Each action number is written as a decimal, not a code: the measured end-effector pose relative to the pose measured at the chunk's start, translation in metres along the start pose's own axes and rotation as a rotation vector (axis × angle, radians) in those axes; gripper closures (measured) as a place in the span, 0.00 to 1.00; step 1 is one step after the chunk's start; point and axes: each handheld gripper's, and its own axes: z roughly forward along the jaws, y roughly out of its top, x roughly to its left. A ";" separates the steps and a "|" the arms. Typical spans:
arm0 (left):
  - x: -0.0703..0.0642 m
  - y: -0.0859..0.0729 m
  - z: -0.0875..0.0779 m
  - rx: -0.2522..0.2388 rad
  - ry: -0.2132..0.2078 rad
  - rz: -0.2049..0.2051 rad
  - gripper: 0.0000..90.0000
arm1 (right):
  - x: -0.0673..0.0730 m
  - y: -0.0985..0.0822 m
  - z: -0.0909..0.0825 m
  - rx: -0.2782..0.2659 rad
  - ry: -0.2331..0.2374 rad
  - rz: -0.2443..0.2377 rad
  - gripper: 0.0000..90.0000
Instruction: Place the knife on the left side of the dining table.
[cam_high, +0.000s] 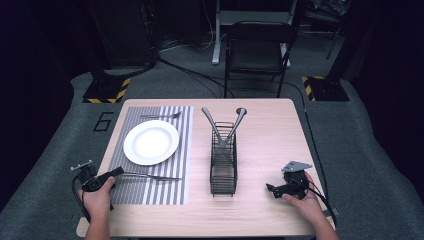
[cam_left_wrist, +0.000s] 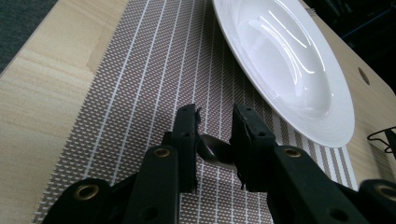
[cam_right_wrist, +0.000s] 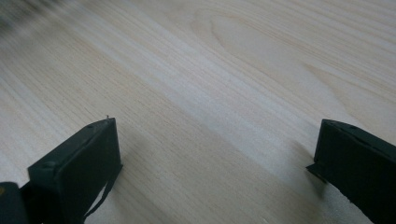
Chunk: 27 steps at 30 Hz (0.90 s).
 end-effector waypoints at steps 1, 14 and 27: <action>0.000 0.000 0.000 0.000 0.000 0.000 0.80 | 0.000 0.000 0.000 0.001 0.000 0.001 0.00; 0.005 -0.001 0.005 0.034 0.015 -0.002 0.79 | 0.000 0.000 0.000 0.000 0.001 0.000 0.00; 0.005 -0.002 0.007 0.047 0.039 0.017 0.78 | 0.000 0.000 0.000 0.000 0.000 0.000 0.00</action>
